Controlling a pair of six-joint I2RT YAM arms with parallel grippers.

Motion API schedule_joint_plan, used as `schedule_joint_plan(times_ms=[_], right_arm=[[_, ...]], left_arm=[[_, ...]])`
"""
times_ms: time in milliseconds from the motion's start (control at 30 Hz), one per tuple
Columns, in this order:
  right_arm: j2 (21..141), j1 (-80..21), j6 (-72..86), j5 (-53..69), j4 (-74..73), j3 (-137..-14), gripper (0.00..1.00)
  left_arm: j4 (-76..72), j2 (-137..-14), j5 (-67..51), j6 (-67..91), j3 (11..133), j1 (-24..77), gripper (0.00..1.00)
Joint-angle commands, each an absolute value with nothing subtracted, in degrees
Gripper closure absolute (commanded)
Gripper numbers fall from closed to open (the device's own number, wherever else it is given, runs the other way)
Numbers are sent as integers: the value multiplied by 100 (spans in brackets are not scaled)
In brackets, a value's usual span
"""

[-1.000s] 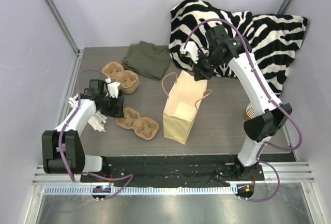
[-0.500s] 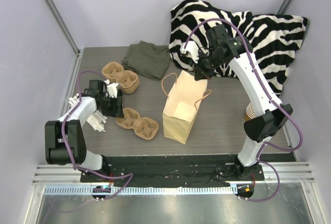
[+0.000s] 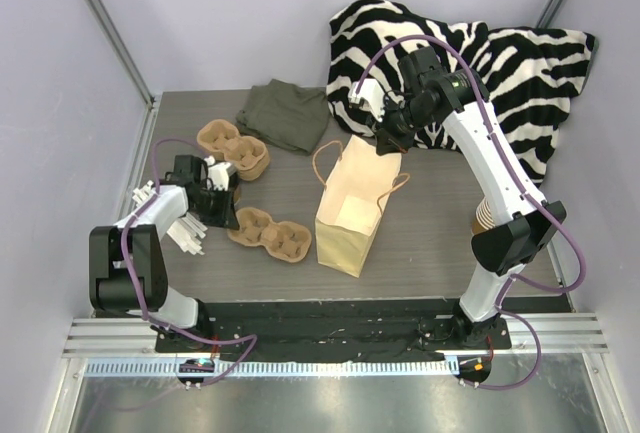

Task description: Pack the takeout coffee

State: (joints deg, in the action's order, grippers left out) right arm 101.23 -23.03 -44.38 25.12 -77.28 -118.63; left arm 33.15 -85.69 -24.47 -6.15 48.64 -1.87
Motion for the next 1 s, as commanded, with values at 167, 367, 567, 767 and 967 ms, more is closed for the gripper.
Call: schedule_joint_plan(times_ms=[167, 367, 567, 767, 967], right_arm=[[9923, -2320, -4368, 2487, -7629, -11980, 99], [9782, -2338, -4324, 2601, -7453, -11900, 99], [9598, -2478, -4307, 2637, -7374, -11672, 99], [9238, -2873, -4324, 2417, -7058, -11137, 99], [9097, -3015, -4087, 2329, -6794, -11057, 99]], left_arm=[[3549, -7824, -2759, -703, 5071, -202, 97], [4707, -7032, -2532, -1589, 5913, -193, 100], [5536, -6390, -2268, -2978, 7511, -202, 100], [5713, -6398, -2250, -3603, 9452, -193, 100], [4880, -6214, -3056, -3498, 10335, -176, 100]])
